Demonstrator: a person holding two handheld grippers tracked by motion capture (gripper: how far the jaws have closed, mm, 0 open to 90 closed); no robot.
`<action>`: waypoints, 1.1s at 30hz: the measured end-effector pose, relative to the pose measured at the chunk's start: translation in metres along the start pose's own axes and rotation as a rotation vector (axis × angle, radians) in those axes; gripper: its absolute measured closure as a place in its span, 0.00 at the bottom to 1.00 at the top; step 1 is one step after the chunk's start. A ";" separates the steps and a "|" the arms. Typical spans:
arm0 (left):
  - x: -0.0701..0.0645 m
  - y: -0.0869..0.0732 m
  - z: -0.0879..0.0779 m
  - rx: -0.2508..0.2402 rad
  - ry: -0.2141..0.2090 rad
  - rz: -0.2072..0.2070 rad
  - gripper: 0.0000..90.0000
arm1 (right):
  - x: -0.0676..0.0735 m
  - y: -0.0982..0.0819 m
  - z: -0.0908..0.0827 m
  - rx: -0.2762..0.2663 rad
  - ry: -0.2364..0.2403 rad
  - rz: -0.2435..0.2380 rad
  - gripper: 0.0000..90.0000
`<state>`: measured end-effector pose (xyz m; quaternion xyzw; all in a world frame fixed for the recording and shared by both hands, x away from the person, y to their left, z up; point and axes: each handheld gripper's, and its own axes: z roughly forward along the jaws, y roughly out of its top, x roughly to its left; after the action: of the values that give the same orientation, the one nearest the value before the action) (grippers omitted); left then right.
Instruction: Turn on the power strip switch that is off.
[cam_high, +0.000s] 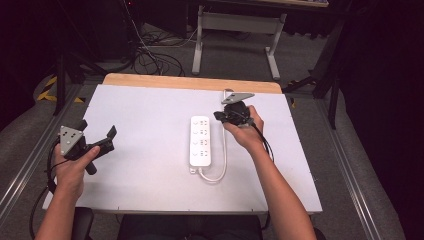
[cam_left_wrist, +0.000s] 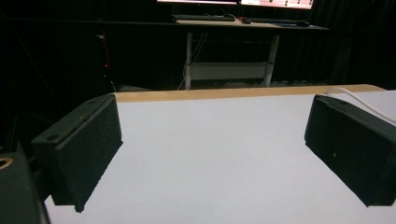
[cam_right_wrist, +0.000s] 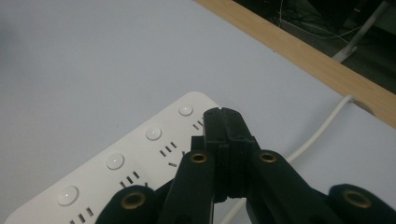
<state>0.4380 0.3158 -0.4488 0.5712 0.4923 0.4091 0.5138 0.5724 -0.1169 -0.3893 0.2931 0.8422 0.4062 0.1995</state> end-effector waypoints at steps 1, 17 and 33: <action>0.000 0.000 0.000 0.001 -0.001 0.003 0.05 | -0.002 -0.002 -0.004 -0.011 -0.002 0.002 1.00; -0.002 0.000 0.000 0.001 -0.001 0.002 0.05 | -0.022 -0.038 -0.052 -0.191 -0.011 0.043 1.00; -0.001 0.000 -0.003 -0.006 0.004 -0.007 0.05 | -0.022 -0.070 -0.083 -0.403 -0.029 0.090 0.99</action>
<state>0.4347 0.3153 -0.4488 0.5672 0.4939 0.4099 0.5161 0.5180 -0.2130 -0.3941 0.2901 0.7270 0.5709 0.2479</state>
